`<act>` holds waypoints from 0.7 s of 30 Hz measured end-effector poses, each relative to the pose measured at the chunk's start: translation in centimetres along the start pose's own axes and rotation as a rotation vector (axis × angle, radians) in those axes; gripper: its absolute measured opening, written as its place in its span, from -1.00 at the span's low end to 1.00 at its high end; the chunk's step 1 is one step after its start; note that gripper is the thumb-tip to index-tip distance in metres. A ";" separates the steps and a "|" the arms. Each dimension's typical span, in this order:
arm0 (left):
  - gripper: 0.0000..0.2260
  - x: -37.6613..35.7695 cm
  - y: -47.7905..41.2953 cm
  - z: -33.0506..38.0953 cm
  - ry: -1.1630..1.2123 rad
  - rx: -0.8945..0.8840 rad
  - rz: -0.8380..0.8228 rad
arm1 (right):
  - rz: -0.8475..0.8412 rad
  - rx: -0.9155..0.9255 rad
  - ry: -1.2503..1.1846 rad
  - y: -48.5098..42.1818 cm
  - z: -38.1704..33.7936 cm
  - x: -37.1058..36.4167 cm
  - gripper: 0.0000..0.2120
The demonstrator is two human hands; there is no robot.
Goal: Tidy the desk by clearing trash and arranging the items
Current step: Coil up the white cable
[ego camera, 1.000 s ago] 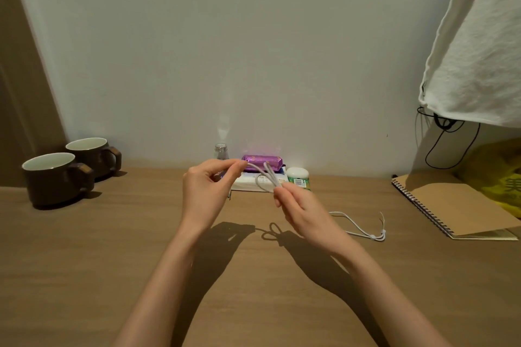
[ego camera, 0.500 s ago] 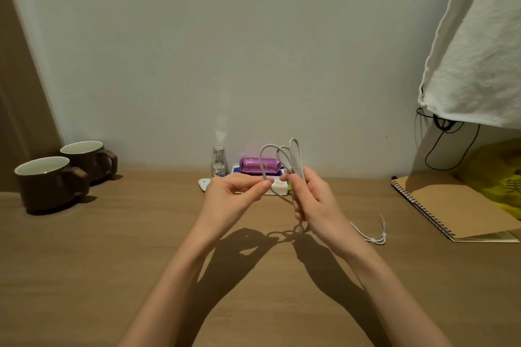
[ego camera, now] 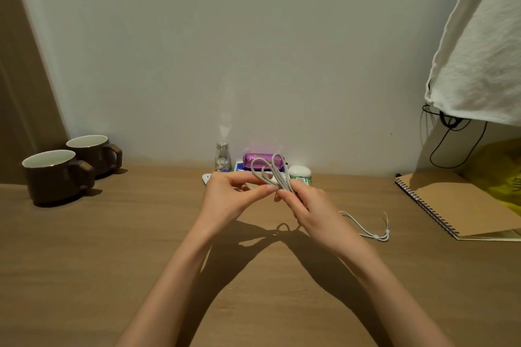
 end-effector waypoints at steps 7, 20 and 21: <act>-0.84 1.1 0.0 -0.1 0.203 0.041 0.150 | -0.006 -0.028 -0.073 -0.2 0.1 0.1 -0.79; -0.82 -0.3 -0.1 -0.8 0.168 0.040 0.011 | -0.027 0.038 -0.036 0.2 -0.9 -0.2 -0.84; -0.83 -0.3 -0.1 -0.5 0.167 0.018 0.001 | -0.024 0.041 -0.033 0.2 -0.9 -0.1 -0.83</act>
Point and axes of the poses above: each hand's wrist, its own y-axis away from the middle knuckle, its own x-axis out of the back of the hand, z = x × y, the point moved 8 cm from there along -y, towards the middle knuckle, and after that the axes turned 2 degrees about y, right-handed, at the moved point
